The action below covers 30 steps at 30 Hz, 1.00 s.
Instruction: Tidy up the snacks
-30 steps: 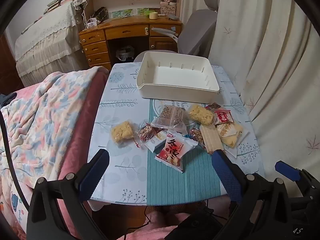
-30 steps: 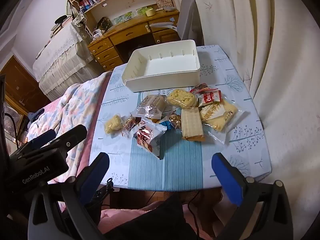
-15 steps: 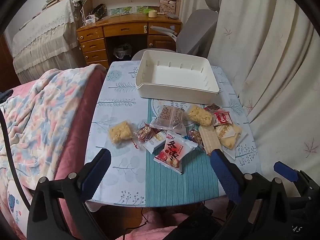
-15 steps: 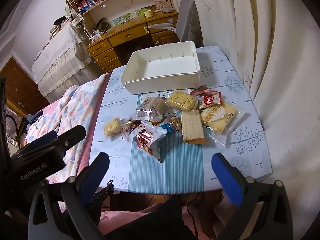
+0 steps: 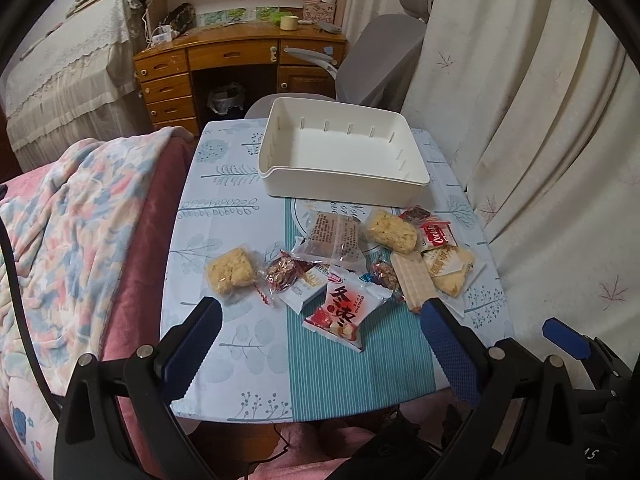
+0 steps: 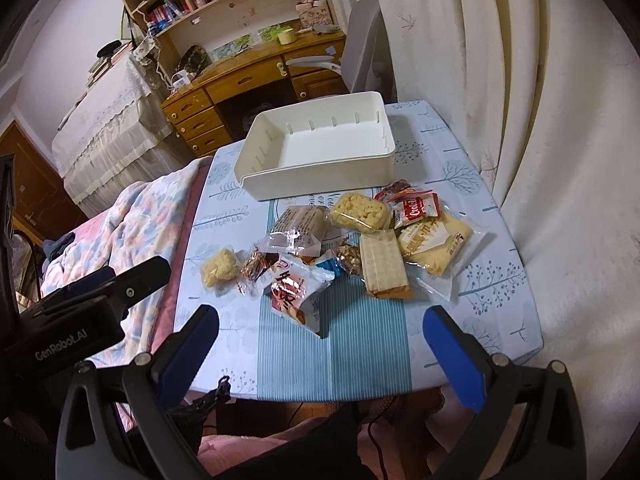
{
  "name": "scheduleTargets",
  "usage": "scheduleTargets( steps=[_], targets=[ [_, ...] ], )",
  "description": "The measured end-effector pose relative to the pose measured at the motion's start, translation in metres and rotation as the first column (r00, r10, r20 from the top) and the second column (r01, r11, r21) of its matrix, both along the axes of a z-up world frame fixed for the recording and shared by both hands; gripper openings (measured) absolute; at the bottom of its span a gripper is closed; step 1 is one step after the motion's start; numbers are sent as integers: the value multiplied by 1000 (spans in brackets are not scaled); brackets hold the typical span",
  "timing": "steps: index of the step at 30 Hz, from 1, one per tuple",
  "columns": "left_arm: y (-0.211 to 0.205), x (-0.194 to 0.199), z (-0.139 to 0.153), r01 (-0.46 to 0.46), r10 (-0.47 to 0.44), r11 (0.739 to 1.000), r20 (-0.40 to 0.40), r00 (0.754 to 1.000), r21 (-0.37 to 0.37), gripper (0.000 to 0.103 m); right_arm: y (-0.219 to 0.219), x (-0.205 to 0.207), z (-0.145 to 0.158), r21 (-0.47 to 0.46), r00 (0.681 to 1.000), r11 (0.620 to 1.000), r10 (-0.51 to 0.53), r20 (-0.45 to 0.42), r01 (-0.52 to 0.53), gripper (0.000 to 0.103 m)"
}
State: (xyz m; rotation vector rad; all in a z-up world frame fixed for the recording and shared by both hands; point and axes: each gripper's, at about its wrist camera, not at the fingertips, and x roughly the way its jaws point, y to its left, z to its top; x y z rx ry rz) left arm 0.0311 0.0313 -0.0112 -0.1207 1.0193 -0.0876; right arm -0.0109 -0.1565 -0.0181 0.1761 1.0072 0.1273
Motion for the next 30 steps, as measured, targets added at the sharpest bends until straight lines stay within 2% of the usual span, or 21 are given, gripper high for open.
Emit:
scheduleTargets(
  steps=[8,14,23,27,30],
  targets=[
    [17,12,-13,26,-28,999,-38,999,-46,99,9,1,-4,-31,998,998,-55,37,57,102],
    [20,23,-28,23,-32,995,-94,995,-93,99,7,7,-14,-54,996,995,-82,23,83,102],
    [8,44,-62,5,-35,991,-218,975,-135,99,-13,36,-41,-6,995,998,-69,-67,69,100],
    [-5,59,-81,3,-39,992,-283,958,-129,99,-24,56,-62,20,989,998,-54,-141,57,99],
    [-15,69,-97,-5,-24,996,-319,947,-91,99,-38,75,-82,61,975,996,-46,-218,60,97]
  ],
)
